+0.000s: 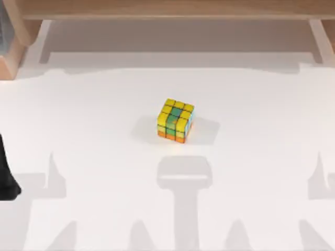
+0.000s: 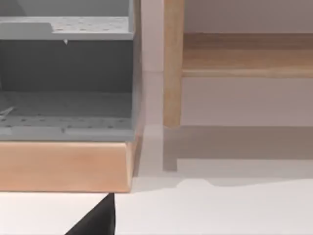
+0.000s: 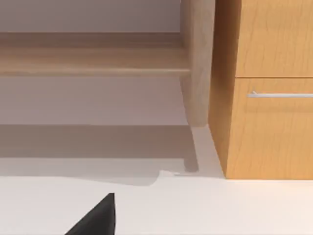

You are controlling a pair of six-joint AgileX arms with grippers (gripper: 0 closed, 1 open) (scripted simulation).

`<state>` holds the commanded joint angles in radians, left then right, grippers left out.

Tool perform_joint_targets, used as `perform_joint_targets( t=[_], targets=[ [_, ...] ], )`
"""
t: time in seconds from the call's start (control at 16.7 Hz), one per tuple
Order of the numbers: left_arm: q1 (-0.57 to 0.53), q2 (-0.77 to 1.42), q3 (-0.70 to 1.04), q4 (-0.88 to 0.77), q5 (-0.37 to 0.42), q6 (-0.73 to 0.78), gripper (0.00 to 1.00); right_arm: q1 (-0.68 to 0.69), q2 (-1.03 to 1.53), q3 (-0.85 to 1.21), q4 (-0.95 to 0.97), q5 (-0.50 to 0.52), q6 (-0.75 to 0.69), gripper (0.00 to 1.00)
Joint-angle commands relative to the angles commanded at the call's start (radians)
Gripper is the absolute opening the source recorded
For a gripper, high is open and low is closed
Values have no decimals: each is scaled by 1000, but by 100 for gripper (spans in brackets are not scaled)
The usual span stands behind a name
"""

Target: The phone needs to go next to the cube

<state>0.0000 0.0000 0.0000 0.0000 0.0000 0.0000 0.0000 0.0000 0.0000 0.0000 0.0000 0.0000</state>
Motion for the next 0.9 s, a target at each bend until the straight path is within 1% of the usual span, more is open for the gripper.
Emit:
perform_joint_targets(
  t=[0.18,0.42,0.6,0.9],
  targets=[
    [0,0,0,0,0,0,100,-10,12,8,-8,0,-5,100],
    [0,0,0,0,0,0,100,-121,160,102,-104,1,-65,100],
    [0,0,0,0,0,0,100,-259,380,220,-224,1,-139,100],
    [0,0,0,0,0,0,100,-529,863,447,-460,0,-283,100]
  ],
)
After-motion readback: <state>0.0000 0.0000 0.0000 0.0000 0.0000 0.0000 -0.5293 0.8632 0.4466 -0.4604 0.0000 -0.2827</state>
